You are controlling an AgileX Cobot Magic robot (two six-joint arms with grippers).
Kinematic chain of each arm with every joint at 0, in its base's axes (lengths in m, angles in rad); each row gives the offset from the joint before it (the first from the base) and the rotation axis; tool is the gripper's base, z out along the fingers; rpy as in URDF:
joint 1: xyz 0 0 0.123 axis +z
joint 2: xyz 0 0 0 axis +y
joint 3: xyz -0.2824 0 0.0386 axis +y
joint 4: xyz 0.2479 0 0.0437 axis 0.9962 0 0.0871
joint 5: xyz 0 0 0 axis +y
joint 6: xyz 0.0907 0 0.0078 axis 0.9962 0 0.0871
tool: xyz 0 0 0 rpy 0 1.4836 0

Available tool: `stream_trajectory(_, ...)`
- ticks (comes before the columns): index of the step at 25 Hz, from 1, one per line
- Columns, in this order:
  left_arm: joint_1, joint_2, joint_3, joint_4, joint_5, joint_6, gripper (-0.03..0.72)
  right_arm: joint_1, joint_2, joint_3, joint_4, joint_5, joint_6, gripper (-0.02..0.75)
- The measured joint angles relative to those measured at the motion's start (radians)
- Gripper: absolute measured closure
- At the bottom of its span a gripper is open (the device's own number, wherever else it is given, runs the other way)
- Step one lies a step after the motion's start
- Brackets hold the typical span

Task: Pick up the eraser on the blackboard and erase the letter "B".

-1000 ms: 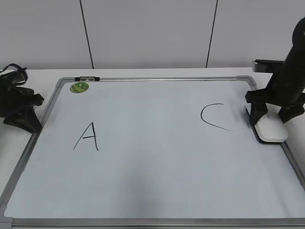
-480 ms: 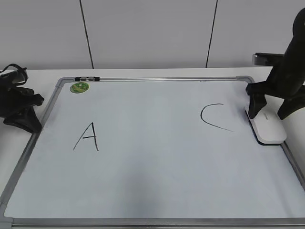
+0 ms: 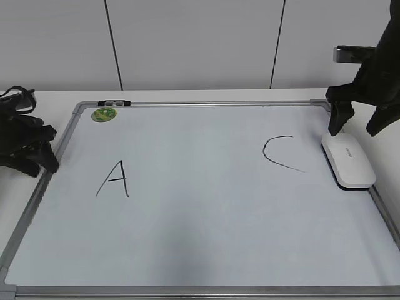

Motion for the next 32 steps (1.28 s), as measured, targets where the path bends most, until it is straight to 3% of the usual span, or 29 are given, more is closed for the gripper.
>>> stream_trajectory(5,0.000,-0.072,-0.028,0.010,0.044,0.000,0.286,0.000,-0.016,0.000,0.000,0.011,-0.004,0.139)
stream_trajectory(10,0.000,-0.194,-0.093,0.019,0.149,-0.009,0.285,0.000,-0.119,0.000,0.002,0.013,-0.004,0.142)
stream_trajectory(16,0.000,-0.347,-0.121,0.104,0.289,-0.099,0.285,0.000,-0.291,0.000,0.044,0.021,-0.016,0.144)
stream_trajectory(23,-0.018,-0.545,-0.122,0.150,0.323,-0.148,0.284,0.000,-0.554,0.021,0.072,0.038,-0.020,0.144)
stream_trajectory(27,-0.048,-0.670,-0.104,0.193,0.327,-0.183,0.284,0.000,-0.710,0.120,0.072,0.043,-0.020,0.145)
stream_trajectory(32,-0.084,-0.857,-0.001,0.207,0.338,-0.218,0.284,0.000,-0.943,0.368,0.046,0.045,-0.020,0.146)
